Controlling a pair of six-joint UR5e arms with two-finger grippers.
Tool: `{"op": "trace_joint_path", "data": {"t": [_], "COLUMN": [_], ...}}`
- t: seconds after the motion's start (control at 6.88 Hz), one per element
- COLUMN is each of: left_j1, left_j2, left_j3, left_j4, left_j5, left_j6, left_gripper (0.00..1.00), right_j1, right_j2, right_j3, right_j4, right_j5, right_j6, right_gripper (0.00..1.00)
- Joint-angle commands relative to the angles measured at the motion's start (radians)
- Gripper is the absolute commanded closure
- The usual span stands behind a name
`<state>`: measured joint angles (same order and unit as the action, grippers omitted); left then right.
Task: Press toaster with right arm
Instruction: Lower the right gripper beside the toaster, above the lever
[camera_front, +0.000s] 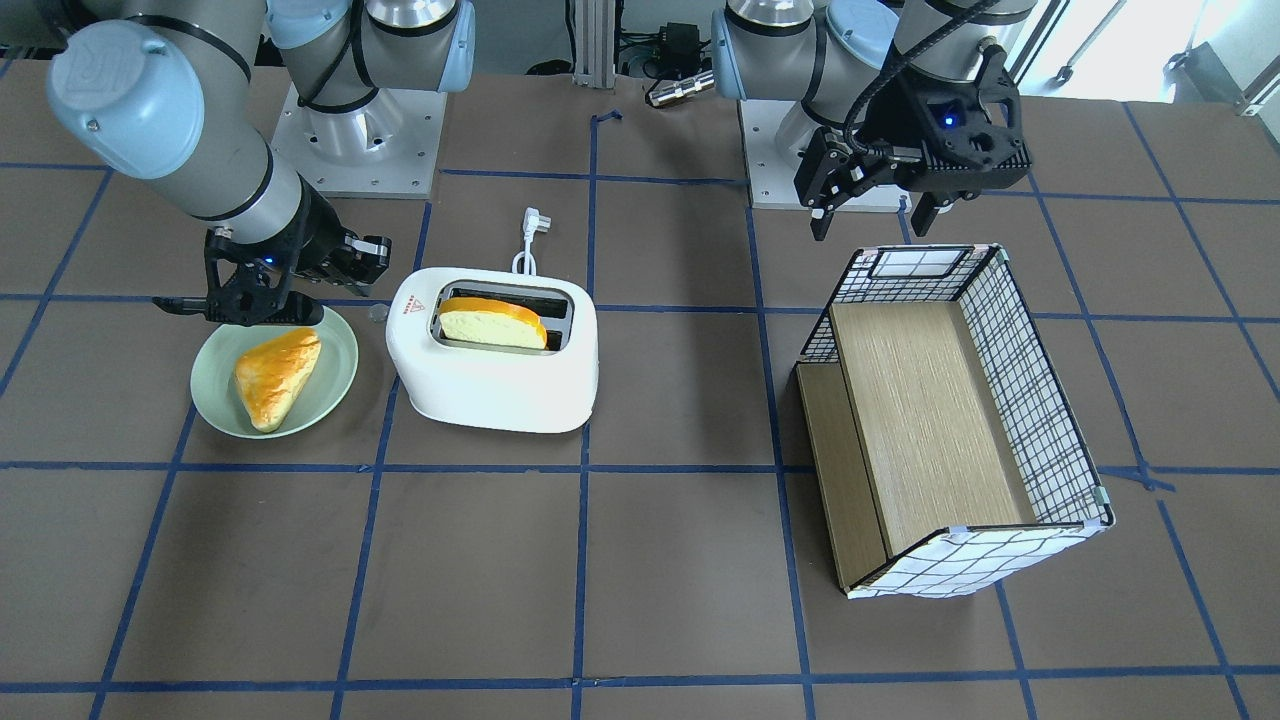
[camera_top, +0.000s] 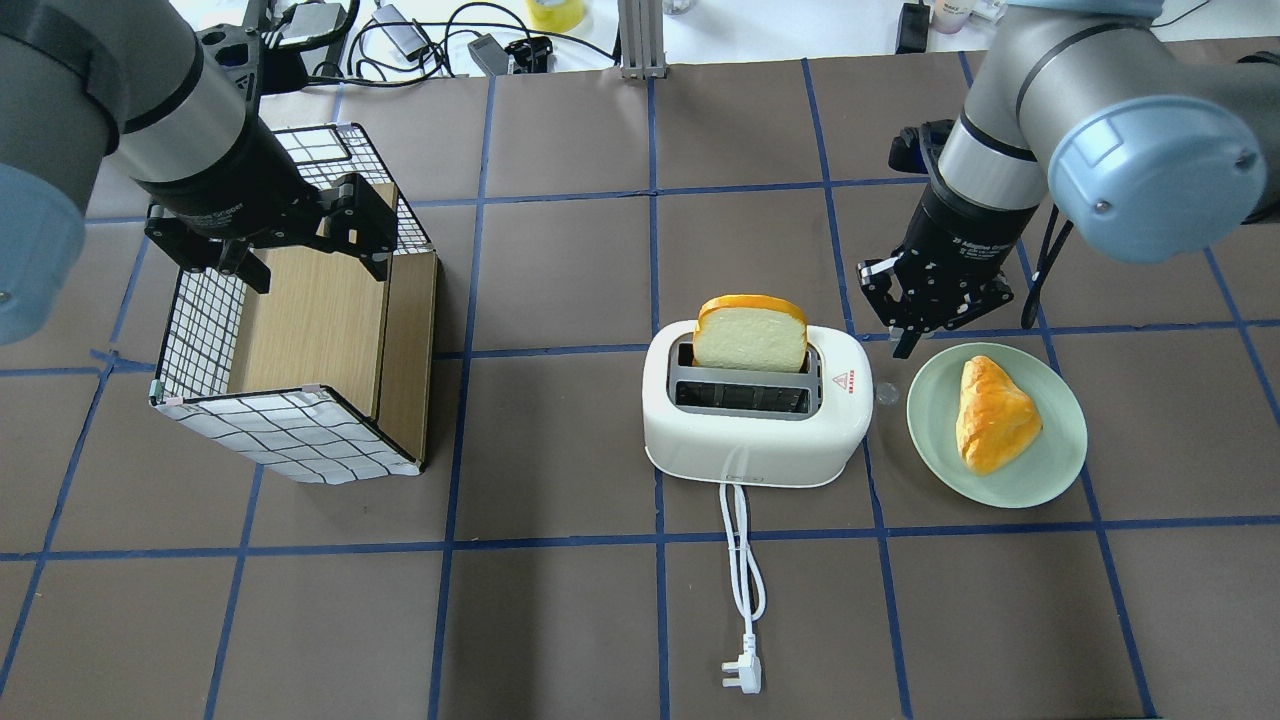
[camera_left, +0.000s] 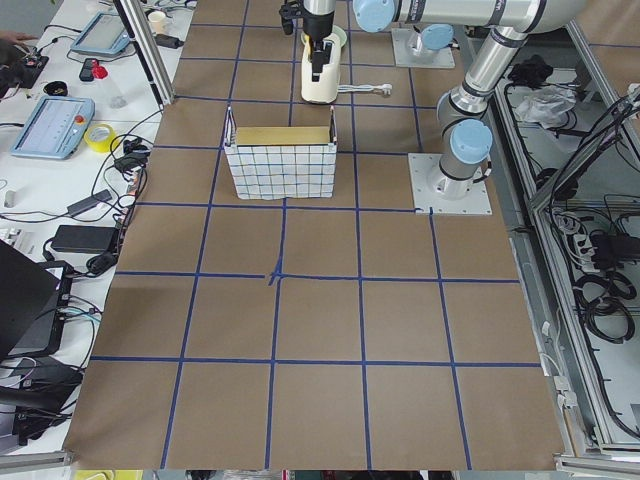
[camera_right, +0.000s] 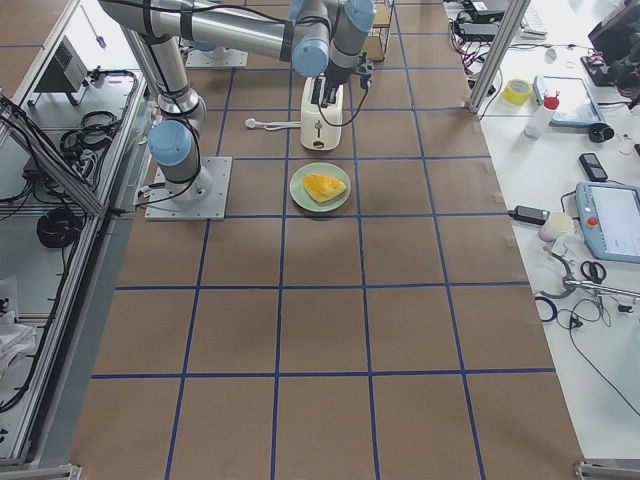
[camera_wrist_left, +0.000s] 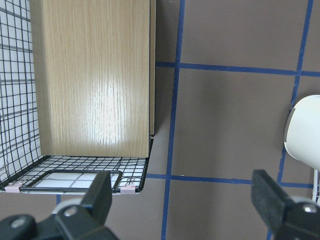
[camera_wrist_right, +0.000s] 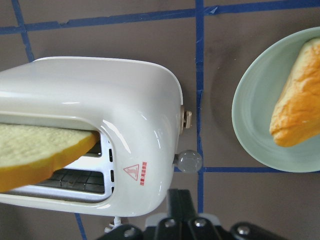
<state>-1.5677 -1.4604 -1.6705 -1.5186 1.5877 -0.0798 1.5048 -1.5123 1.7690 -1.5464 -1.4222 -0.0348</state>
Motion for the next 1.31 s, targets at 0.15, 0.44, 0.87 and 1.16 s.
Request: {"op": "trace_joint_path", "data": {"t": [0.15, 0.44, 0.87, 1.16], "left_j1": [0.0, 0.0, 0.0, 0.0], "left_j2": [0.0, 0.0, 0.0, 0.0], "left_j3": [0.0, 0.0, 0.0, 0.0], "left_j4": [0.0, 0.0, 0.0, 0.0], "left_j5": [0.0, 0.0, 0.0, 0.0], "left_j6": [0.0, 0.0, 0.0, 0.0], "left_gripper": [0.0, 0.0, 0.0, 0.0], "right_j1": [-0.182, -0.196, -0.198, -0.199], "right_j2": [0.001, 0.003, 0.009, 0.018], "right_j3": [0.122, 0.156, 0.188, 0.19], "right_j4": [0.015, -0.012, -0.06, -0.069], "right_j5": [0.161, 0.265, 0.284, 0.284], "right_j6": [-0.271, -0.293, -0.335, -0.341], "right_gripper": [1.0, 1.0, 1.0, 1.0]}}
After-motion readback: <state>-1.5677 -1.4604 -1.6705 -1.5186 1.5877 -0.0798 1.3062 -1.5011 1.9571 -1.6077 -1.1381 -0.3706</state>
